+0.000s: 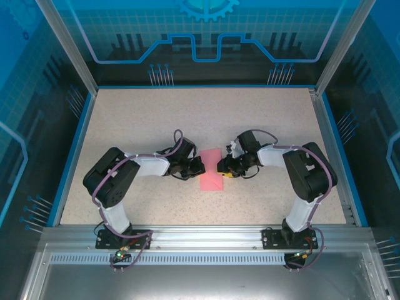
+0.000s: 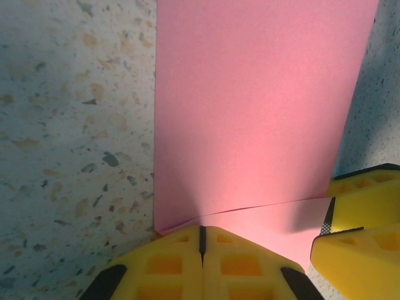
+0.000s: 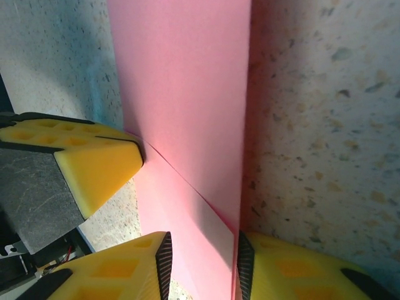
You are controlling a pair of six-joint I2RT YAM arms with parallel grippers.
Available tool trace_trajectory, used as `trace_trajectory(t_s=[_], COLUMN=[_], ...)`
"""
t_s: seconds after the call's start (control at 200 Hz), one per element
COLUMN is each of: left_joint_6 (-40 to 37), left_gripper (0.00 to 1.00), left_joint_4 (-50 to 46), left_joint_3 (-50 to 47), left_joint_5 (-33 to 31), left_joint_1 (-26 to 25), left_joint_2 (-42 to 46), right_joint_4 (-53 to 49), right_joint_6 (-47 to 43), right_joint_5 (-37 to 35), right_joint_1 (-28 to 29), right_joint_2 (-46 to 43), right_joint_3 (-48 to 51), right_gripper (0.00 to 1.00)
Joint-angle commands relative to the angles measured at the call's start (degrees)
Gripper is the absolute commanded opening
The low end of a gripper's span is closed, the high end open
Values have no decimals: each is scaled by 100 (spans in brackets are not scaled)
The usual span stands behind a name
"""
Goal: Fold a paper plane with a square sheet of paper (pick it up from the middle)
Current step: Turn over the paper at the center of the table.
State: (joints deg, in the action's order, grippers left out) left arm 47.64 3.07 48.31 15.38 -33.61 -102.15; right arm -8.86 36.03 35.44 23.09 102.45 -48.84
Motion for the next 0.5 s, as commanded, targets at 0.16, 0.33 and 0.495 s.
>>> trace_trajectory(t_s=[0.16, 0.33, 0.495], left_joint_6=[-12, 32, 160], left_gripper=[6, 8, 14], left_joint_4=[-272, -46, 391], left_joint_3=[3, -54, -149], left_joint_5=[-148, -27, 215], left_joint_1=[-11, -12, -6], left_joint_2=[145, 255, 449], right_joint_4=[58, 203, 371], right_joint_6=[-90, -88, 7], right_joint_5=[288, 371, 487], right_joint_1=[-30, -42, -114], right_joint_2=[53, 38, 9], right_joint_3=[78, 218, 290], right_gripper=[35, 29, 22])
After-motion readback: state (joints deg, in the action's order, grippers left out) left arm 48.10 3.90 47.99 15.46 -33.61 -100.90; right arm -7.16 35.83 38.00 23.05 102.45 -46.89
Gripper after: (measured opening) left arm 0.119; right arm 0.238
